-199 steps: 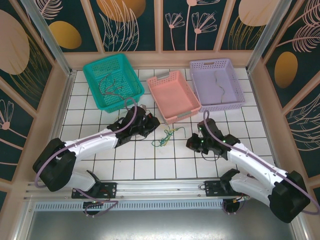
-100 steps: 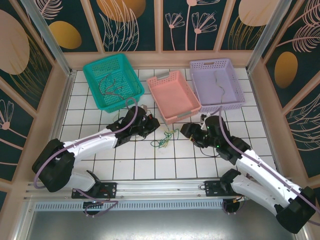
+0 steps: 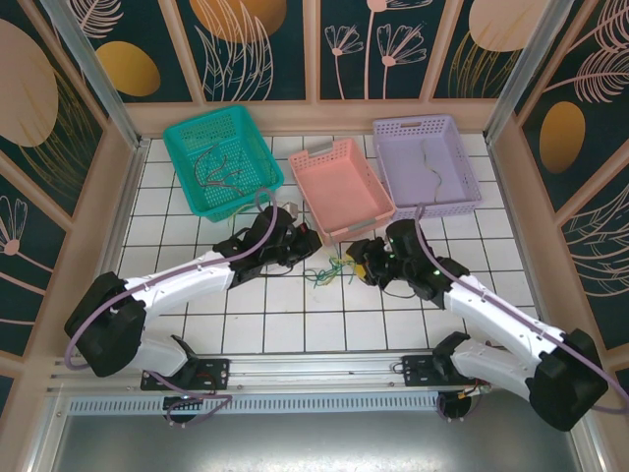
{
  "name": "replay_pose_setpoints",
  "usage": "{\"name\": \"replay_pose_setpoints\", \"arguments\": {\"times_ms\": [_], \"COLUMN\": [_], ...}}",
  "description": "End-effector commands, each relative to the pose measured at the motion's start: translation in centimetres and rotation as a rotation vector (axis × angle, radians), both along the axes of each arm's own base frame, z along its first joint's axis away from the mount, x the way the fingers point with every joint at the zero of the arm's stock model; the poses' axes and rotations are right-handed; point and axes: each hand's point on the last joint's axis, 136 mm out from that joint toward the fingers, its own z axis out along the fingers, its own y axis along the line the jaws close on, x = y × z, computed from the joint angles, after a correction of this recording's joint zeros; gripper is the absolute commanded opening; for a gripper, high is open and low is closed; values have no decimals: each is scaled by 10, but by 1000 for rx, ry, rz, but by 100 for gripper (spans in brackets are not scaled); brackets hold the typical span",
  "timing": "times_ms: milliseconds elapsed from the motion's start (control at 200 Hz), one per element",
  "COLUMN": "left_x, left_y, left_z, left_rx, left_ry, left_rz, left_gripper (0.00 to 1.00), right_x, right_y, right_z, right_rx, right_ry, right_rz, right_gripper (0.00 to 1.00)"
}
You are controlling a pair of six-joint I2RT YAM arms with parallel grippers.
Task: Untangle the cables
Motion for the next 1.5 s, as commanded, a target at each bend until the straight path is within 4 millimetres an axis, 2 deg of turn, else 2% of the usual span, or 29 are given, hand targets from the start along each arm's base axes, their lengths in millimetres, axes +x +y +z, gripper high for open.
{"name": "replay_pose_setpoints", "arguments": {"times_ms": [0,120,190,300,465,520,696,926,1201,1496], "left_x": [3,5,5,6,6,4,3,-1,-2,-2], "left_y": [-6,-6,-7,-2,15,20,42,78,119,165], "left_z": [10,13,14,19,22,21,21,6,2,8], "left_rx": [-3,-3,-3,12,85,100,202,381,547,729], "left_ry": [-31,-37,-39,-52,-78,-82,-104,-92,-99,-105], "left_rz": [-11,-4,-5,8,43,49,88,149,253,345], "left_gripper": [0,0,0,0,0,0,0,0,0,0], "right_x": [6,3,3,3,5,1,8,21,26,30], "right_y": [13,10,6,-6,-41,-48,-99,-153,-180,-231], "right_z": [20,12,8,5,-2,-5,-14,-8,-13,-18], "right_rx": [73,55,42,-13,-126,-154,-311,-416,-517,-625], "right_ry": [-29,-6,-1,-16,-38,-41,-44,-64,-60,-19], "right_rz": [29,25,13,-9,-61,-54,-153,-273,-300,-427], "right_gripper": [27,12,0,0,0,0,0,0,0,0]}}
